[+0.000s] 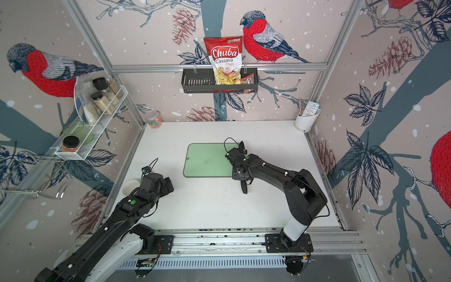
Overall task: Align the knife with the edge of the cutting board
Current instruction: Place the knife at the edge of the cutting board.
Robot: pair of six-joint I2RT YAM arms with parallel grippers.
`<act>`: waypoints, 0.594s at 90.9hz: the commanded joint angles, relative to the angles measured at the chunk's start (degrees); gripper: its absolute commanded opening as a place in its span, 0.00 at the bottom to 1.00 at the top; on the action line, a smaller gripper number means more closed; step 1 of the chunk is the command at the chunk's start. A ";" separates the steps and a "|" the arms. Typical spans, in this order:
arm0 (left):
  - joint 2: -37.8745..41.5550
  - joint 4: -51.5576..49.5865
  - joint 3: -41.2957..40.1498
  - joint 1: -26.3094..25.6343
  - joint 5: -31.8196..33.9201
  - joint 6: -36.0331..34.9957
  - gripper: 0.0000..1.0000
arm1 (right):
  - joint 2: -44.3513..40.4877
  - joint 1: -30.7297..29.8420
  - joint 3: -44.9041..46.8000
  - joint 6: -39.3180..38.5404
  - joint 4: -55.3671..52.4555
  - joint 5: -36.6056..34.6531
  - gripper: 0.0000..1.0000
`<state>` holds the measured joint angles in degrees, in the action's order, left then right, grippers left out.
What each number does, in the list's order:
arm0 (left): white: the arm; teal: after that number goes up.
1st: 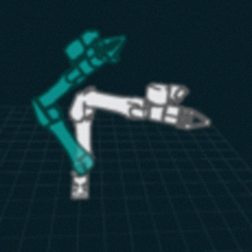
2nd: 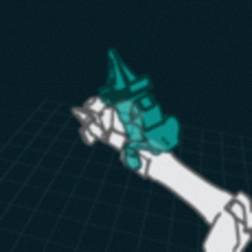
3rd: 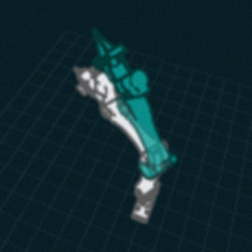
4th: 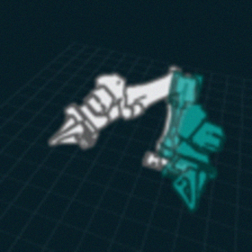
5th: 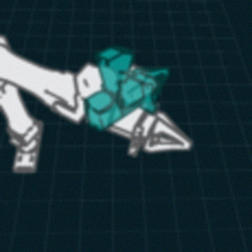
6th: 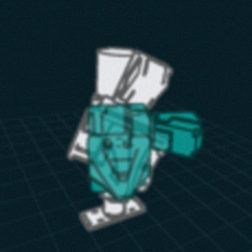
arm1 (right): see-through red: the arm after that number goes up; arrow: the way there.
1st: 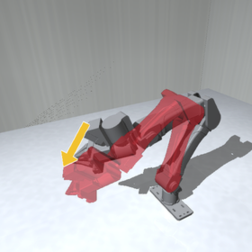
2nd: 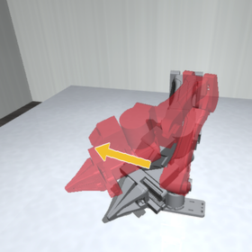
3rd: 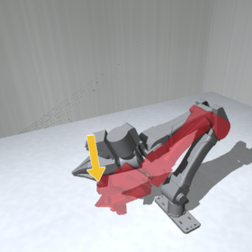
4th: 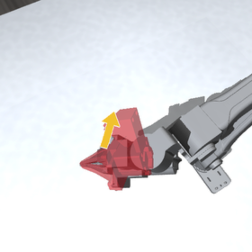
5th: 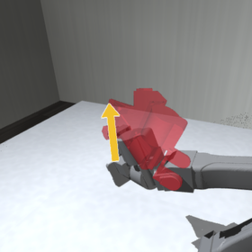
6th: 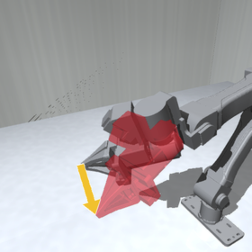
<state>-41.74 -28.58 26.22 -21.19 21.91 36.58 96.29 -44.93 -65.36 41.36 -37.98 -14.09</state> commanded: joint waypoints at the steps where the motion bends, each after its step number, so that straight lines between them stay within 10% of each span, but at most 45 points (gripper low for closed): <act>1: 0.49 -0.37 -0.37 -0.26 0.63 -0.15 0.95 | 1.04 -1.03 -0.88 2.94 0.59 -3.60 0.00; 54: 0.42 1.43 -0.91 -0.28 -1.60 -1.41 0.96 | 4.07 -2.80 2.85 8.30 5.29 -1.40 0.00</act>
<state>-41.17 -28.38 25.41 -21.19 20.73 35.92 100.25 -47.59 -62.96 47.11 -34.09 -14.55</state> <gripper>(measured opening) 0.955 0.143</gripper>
